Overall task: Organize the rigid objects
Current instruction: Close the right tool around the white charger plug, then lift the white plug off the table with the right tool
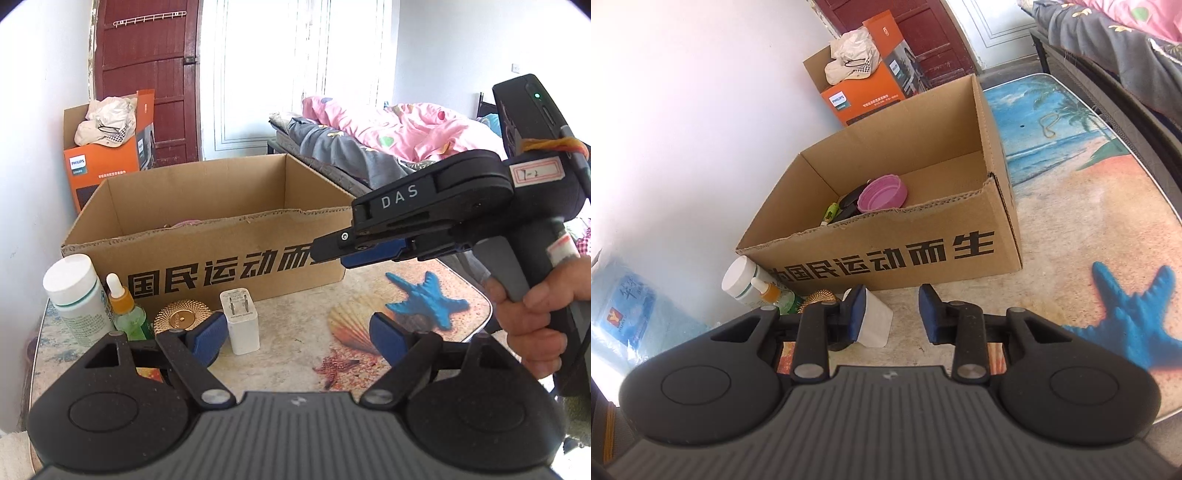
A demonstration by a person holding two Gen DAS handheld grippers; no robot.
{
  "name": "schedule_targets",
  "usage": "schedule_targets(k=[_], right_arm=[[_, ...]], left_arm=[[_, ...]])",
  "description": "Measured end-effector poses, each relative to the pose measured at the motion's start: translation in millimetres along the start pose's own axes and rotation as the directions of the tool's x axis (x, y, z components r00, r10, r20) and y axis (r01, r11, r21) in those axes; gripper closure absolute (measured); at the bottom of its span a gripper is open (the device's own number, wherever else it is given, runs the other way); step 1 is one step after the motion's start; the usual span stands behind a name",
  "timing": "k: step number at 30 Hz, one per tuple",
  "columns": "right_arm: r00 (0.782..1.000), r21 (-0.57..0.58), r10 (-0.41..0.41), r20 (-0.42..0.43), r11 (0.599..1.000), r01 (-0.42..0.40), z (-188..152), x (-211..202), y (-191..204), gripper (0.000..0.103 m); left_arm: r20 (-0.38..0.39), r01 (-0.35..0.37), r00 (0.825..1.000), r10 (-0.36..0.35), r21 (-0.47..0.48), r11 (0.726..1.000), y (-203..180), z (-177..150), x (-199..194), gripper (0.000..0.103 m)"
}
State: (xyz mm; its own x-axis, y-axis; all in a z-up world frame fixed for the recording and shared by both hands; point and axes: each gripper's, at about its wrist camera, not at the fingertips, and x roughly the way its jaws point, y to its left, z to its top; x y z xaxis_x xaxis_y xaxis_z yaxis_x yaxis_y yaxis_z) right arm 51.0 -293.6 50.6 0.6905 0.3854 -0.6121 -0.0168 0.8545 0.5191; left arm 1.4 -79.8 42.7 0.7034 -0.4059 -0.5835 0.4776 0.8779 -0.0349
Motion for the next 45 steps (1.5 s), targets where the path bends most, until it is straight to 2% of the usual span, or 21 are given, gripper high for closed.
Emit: schedule_targets(k=[7, 13, 18, 27, 30, 37, 41, 45], right_arm=[[0.999, -0.046, -0.019, 0.031, 0.999, 0.021, -2, -21, 25, 0.071], [1.000, -0.088, 0.002, 0.031, 0.996, 0.001, 1, -16, 36, 0.071], [0.999, -0.100, 0.019, 0.035, 0.995, -0.016, 1, 0, 33, 0.071], [0.996, -0.073, 0.067, 0.056, 0.995, -0.063, -9, 37, 30, 0.071], [0.996, -0.041, 0.083, 0.039, 0.996, -0.081, -15, 55, 27, 0.071], [0.990, 0.088, 0.143, 0.009, 0.986, -0.144, -15, 93, -2, 0.072], [0.984, 0.142, 0.178, -0.019, 0.974, -0.173, -16, 109, -16, 0.072], [0.977, 0.176, 0.212, -0.032, 0.963, -0.204, -20, 119, -22, 0.072]], left_arm=[[0.060, 0.005, 0.998, -0.006, 0.004, 1.000, 9, -3, -30, 0.017], [0.060, -0.016, 0.998, 0.016, 0.008, 1.000, 14, -8, -37, 0.017], [0.054, -0.041, 0.998, 0.039, 0.042, 0.998, 19, -15, -32, 0.017], [0.044, -0.030, 0.999, 0.028, 0.050, 0.998, 34, -25, 2, 0.019], [0.041, -0.009, 0.999, 0.008, 0.027, 1.000, 37, -25, 20, 0.028], [0.010, -0.032, 0.999, 0.031, 0.024, 0.999, 32, -26, 57, 0.047], [-0.014, -0.087, 0.996, 0.089, 0.093, 0.992, 22, -27, 71, 0.054], [-0.043, -0.108, 0.993, 0.112, 0.091, 0.990, 22, -25, 82, 0.060]])
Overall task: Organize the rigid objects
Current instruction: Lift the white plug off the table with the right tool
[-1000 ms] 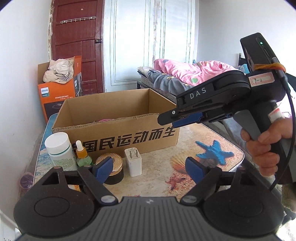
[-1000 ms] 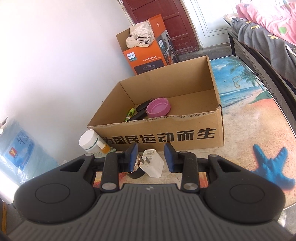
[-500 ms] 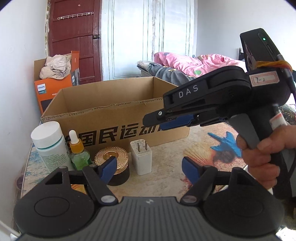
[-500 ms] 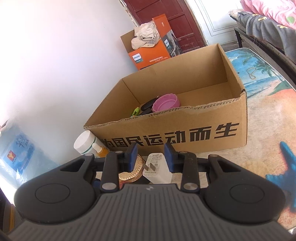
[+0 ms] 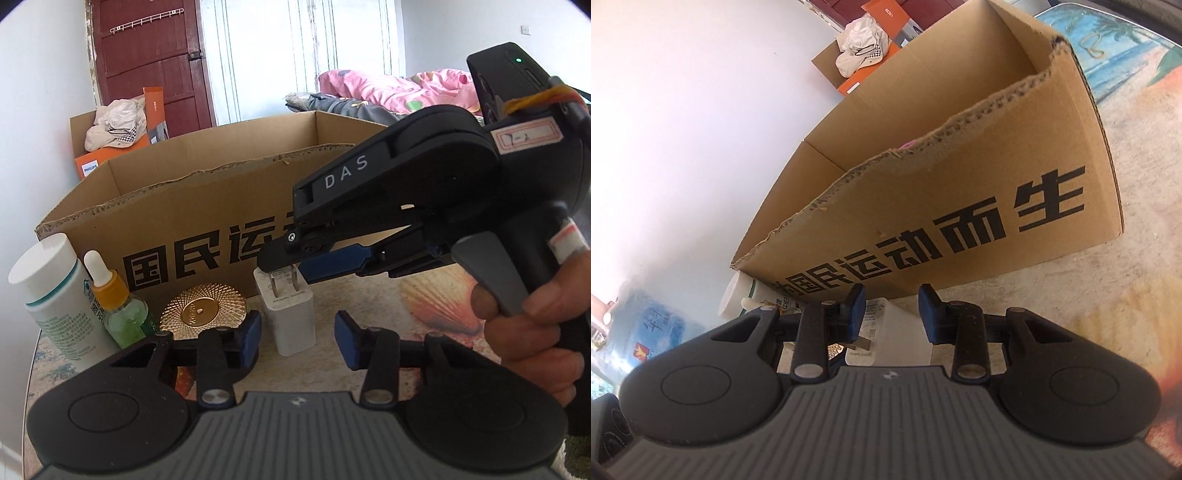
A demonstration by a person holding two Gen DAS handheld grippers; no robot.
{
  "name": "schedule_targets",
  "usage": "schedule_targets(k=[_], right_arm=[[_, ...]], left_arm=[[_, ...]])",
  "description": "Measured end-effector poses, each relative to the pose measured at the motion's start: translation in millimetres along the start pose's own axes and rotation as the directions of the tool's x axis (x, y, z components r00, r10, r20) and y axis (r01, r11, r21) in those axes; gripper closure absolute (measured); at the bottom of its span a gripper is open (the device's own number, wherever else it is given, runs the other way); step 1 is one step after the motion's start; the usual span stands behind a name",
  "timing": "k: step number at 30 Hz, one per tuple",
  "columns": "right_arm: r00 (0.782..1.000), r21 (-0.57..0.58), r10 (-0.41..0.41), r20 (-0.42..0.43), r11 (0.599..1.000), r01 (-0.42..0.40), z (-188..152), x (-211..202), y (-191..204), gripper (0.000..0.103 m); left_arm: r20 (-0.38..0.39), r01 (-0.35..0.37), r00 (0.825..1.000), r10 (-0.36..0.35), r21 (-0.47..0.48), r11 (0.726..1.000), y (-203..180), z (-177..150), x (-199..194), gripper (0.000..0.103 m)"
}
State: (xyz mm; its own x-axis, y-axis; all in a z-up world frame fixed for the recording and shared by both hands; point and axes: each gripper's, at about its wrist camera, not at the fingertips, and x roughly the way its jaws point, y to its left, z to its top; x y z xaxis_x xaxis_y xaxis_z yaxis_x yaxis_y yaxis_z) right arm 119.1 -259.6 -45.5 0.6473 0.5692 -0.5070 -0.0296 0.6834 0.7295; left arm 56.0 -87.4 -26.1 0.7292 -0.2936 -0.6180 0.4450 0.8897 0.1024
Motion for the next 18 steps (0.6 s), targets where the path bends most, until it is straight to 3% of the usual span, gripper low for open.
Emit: schedule_targets(k=[3, 9, 18], right_arm=[[1.000, 0.006, 0.014, -0.001, 1.000, -0.014, 0, 4, -2, 0.072], [1.000, 0.020, 0.019, -0.003, 1.000, -0.019, 0, 4, -1, 0.071], [1.000, 0.037, -0.005, 0.006, 0.999, 0.005, -9, -19, -7, 0.071]], left_arm=[[-0.017, -0.003, 1.000, 0.003, -0.014, 1.000, 1, 4, 5, 0.065], [-0.029, 0.008, 1.000, -0.009, -0.049, 0.999, 4, 12, 10, 0.065], [-0.019, 0.109, 0.994, -0.111, -0.085, 0.990, 11, 5, -2, 0.065]])
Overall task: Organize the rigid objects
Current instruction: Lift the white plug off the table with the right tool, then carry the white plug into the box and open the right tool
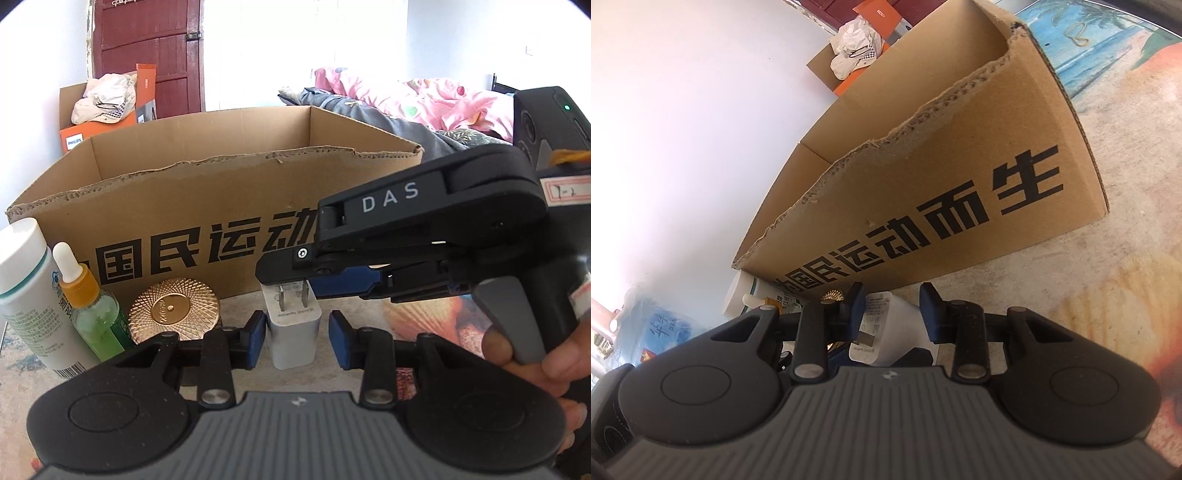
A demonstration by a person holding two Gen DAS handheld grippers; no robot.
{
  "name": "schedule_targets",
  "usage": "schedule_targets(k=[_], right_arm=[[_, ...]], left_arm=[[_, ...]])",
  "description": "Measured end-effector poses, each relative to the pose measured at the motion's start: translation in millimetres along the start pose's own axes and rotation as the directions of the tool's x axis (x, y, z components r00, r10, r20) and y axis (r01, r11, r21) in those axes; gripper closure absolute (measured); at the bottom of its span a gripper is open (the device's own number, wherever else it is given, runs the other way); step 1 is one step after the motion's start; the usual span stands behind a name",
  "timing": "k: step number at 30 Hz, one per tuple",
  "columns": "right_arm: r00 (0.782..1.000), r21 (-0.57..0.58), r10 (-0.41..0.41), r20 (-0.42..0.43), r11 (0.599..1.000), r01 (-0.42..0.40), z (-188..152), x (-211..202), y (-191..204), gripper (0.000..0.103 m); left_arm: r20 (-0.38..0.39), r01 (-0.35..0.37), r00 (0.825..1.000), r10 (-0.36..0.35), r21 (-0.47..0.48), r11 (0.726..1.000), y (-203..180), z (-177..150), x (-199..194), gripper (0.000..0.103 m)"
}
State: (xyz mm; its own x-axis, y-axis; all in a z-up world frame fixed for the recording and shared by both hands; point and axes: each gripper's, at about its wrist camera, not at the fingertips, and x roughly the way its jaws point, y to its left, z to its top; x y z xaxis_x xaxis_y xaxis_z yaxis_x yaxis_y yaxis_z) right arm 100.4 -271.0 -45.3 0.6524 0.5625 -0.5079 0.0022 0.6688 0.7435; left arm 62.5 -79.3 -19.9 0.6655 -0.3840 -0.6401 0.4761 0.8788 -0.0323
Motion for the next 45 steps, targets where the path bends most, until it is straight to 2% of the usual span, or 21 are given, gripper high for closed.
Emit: schedule_targets(k=[4, 11, 12, 16, 17, 19, 23, 29, 33, 40, 45], right_arm=[[1.000, 0.003, -0.023, -0.011, 1.000, 0.023, -8, -14, 1, 0.071], [0.998, -0.012, -0.054, -0.029, 0.998, 0.053, -23, -33, 6, 0.069], [0.998, -0.012, -0.055, -0.029, 0.998, 0.054, -24, -36, 5, 0.069], [0.998, -0.003, -0.065, -0.012, 0.998, 0.065, -23, -43, 1, 0.065], [0.998, 0.004, -0.067, -0.009, 0.998, 0.067, -23, -44, 0, 0.061], [0.998, 0.014, -0.065, -0.011, 0.998, 0.065, -25, -45, -1, 0.060], [0.999, 0.041, -0.044, -0.022, 0.998, 0.045, -28, -44, -5, 0.055], [0.999, 0.074, -0.020, -0.027, 0.997, 0.022, -30, -41, -11, 0.052], [1.000, 0.116, 0.000, -0.023, 0.993, 0.003, -30, -40, -17, 0.052], [0.999, 0.133, 0.014, -0.031, 0.991, -0.010, -30, -41, -22, 0.058], [1.000, 0.120, 0.007, -0.014, 0.993, -0.005, -28, -45, -19, 0.066]], left_arm=[[-0.008, 0.049, 0.999, -0.049, 0.015, 0.999, -6, -8, -8, 0.065], [-0.028, 0.096, 0.995, -0.094, 0.050, 0.994, -18, -22, -22, 0.065], [-0.026, 0.090, 0.996, -0.088, 0.063, 0.994, -21, -25, -24, 0.065], [-0.024, 0.053, 0.998, -0.050, 0.127, 0.991, -27, -23, -19, 0.051], [-0.024, 0.047, 0.999, -0.044, 0.149, 0.988, -30, -21, -16, 0.051], [-0.021, 0.034, 0.999, -0.031, 0.184, 0.982, -33, -20, -12, 0.051], [-0.022, 0.017, 1.000, -0.013, 0.179, 0.984, -34, -18, -2, 0.051], [-0.052, 0.018, 0.999, -0.009, 0.167, 0.986, -35, -13, 8, 0.062], [-0.060, 0.014, 0.998, -0.005, 0.156, 0.988, -35, -13, 8, 0.064], [-0.056, 0.000, 0.998, 0.008, 0.145, 0.989, -37, -10, 10, 0.070], [-0.047, 0.003, 0.999, 0.001, 0.090, 0.996, -34, -8, 9, 0.075]])
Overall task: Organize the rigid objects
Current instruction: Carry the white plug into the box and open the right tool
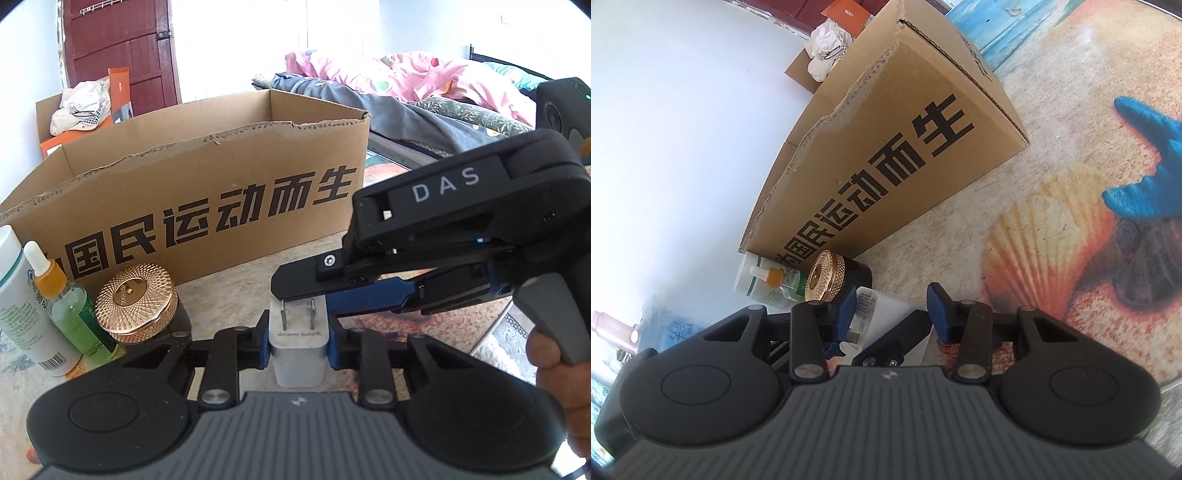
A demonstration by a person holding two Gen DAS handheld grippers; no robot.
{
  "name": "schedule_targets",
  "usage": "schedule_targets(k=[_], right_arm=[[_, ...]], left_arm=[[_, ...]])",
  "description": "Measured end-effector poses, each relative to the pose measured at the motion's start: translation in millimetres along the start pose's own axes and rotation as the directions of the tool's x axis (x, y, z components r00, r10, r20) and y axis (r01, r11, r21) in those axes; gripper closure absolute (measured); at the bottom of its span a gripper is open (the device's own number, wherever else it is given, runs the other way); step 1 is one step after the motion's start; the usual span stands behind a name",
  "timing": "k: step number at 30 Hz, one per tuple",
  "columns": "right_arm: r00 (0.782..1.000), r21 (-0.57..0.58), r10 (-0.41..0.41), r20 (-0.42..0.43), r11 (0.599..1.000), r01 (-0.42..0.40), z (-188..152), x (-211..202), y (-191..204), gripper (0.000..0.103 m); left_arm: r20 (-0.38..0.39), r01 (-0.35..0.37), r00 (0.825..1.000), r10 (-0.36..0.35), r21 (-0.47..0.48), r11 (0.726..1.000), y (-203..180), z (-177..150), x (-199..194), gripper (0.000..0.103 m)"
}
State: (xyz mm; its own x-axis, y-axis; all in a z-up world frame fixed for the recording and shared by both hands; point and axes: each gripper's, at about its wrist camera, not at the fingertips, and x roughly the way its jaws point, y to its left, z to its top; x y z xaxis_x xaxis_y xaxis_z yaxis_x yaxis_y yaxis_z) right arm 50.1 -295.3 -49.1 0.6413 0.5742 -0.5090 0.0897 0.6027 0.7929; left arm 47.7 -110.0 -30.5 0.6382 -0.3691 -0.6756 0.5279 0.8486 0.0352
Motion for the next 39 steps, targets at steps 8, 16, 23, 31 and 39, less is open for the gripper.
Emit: schedule_targets(k=[8, 16, 23, 31, 39], right_arm=[[1.000, -0.041, -0.002, 0.026, 0.999, 0.003, 6, -7, 14, 0.080], [0.996, -0.143, 0.039, 0.076, 0.989, -0.027, 18, -22, 53, 0.080], [0.984, -0.338, 0.102, 0.147, 0.940, -0.047, 68, -28, 119, 0.079], [0.999, -0.308, 0.024, 0.023, 0.951, -0.016, 153, 42, 121, 0.079], [0.982, -0.218, -0.094, -0.162, 0.974, 0.057, 186, 120, 84, 0.079]], left_arm=[[0.029, 0.004, 1.000, -0.004, 0.005, 1.000, -2, 6, -9, 0.075], [0.114, -0.018, 0.993, 0.018, -0.002, 1.000, 4, 28, -37, 0.075], [0.216, -0.028, 0.976, 0.039, -0.053, 0.998, 33, 93, -58, 0.075], [0.082, 0.025, 0.997, -0.009, -0.191, 0.981, 85, 146, 10, 0.075], [-0.110, 0.028, 0.992, -0.064, -0.307, 0.951, 122, 137, 79, 0.075]])
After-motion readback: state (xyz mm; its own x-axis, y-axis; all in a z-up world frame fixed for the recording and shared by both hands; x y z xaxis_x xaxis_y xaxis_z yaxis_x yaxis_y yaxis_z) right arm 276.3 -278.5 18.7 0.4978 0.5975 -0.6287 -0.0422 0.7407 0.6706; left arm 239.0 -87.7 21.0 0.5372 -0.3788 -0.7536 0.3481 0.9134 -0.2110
